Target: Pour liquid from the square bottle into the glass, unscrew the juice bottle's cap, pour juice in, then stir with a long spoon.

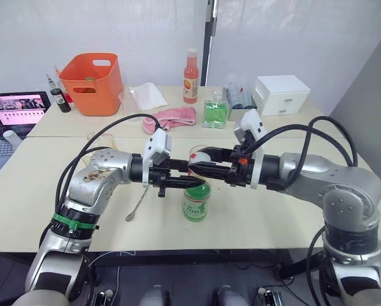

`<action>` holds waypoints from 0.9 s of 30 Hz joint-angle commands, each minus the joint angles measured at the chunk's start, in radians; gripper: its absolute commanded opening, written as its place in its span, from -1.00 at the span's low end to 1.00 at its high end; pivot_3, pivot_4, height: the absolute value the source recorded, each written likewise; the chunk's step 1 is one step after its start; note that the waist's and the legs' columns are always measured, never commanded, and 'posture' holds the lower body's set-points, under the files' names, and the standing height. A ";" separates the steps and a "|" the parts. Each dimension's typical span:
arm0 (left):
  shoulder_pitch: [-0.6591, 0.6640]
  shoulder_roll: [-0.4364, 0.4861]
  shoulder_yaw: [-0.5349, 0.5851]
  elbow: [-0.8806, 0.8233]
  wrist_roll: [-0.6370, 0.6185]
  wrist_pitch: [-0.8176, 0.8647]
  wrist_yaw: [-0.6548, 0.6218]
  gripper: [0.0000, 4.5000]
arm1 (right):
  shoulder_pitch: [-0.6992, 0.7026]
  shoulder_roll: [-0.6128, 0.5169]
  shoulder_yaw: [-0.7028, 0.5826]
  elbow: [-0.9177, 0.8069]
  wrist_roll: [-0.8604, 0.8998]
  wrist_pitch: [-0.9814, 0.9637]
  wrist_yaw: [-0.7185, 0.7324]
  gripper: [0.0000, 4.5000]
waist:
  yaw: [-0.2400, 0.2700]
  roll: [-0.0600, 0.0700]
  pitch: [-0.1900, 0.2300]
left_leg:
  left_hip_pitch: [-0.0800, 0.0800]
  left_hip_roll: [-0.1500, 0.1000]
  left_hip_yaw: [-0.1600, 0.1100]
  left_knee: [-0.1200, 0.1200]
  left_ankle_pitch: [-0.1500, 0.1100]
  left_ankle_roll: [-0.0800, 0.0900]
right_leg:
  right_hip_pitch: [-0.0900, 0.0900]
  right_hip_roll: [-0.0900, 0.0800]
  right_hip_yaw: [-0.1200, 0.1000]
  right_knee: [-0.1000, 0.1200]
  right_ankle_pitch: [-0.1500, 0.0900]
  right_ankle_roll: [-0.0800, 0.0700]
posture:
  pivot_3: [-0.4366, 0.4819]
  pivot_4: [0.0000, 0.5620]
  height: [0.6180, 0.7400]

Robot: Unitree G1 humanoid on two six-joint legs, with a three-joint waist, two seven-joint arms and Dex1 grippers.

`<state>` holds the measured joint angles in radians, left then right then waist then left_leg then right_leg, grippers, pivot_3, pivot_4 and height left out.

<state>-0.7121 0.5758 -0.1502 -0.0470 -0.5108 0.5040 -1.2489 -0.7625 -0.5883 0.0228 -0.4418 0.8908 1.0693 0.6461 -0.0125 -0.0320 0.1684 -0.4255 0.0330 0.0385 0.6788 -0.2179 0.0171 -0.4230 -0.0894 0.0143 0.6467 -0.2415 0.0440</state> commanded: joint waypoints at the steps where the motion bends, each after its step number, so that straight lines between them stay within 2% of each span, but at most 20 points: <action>1: 0.013 0.015 -0.015 -0.011 0.009 0.018 -0.017 -0.36 | -0.041 -0.091 0.077 0.093 -0.086 -0.171 0.305 -0.25 | 0.001 0.000 0.000 | 0.000 0.000 0.001 0.000 0.000 0.000 | 0.000 0.000 0.000 0.000 0.000 0.000 | -0.05 -0.47 0.59; 6: 0.013 0.019 -0.016 -0.011 0.008 0.016 -0.018 -0.36 | -0.178 -0.134 0.223 0.327 -0.221 -0.346 0.635 -0.25 | 0.000 0.000 0.000 | 0.000 0.001 0.004 0.000 0.000 0.000 | 0.000 0.001 0.000 -0.001 0.000 0.000 | -0.05 -0.47 0.59; 10: 0.010 0.016 -0.020 -0.009 0.007 0.017 -0.020 -0.36 | -0.357 -0.071 0.305 0.629 -0.340 -0.484 0.840 -0.25 | -0.003 0.000 0.000 | 0.000 0.000 0.004 0.000 0.000 0.000 | 0.000 0.001 0.000 -0.001 0.000 0.000 | -0.05 -0.47 0.59; 13: -0.001 0.009 -0.024 0.004 0.011 0.014 -0.021 -0.36 | -0.416 -0.047 0.333 0.740 -0.355 -0.527 0.947 -0.25 | 0.000 0.000 0.000 | 0.000 0.001 0.004 0.000 0.000 0.000 | 0.000 0.001 0.000 0.000 0.000 0.000 | -0.05 -0.47 0.59; 20: -0.010 0.004 -0.026 0.023 0.016 0.002 -0.029 -0.36 | -0.460 -0.036 0.368 0.815 -0.331 -0.574 0.968 -0.25 | 0.000 0.000 0.000 | 0.000 0.000 0.004 0.000 0.000 0.000 | -0.001 0.000 0.000 0.001 0.000 0.000 | -0.05 -0.47 0.59; 27: -0.015 0.002 -0.033 0.037 0.020 -0.006 -0.040 -0.36 | -0.451 -0.048 0.331 0.766 -0.288 -0.536 0.968 -0.25 | 0.001 0.000 0.000 | 0.000 0.000 0.004 0.000 0.000 0.000 | -0.001 0.000 0.000 0.001 0.000 0.000 | -0.05 -0.47 0.59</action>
<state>-0.7307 0.5738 -0.1608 -0.0219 -0.5086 0.4934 -1.2634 -1.2008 -0.6119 0.4057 0.3556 0.5822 0.5316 1.5715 -0.0119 -0.0319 0.1685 -0.4256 0.0334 0.0424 0.6789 -0.2179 0.0170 -0.4236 -0.0893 0.0140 0.6477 -0.2414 0.0440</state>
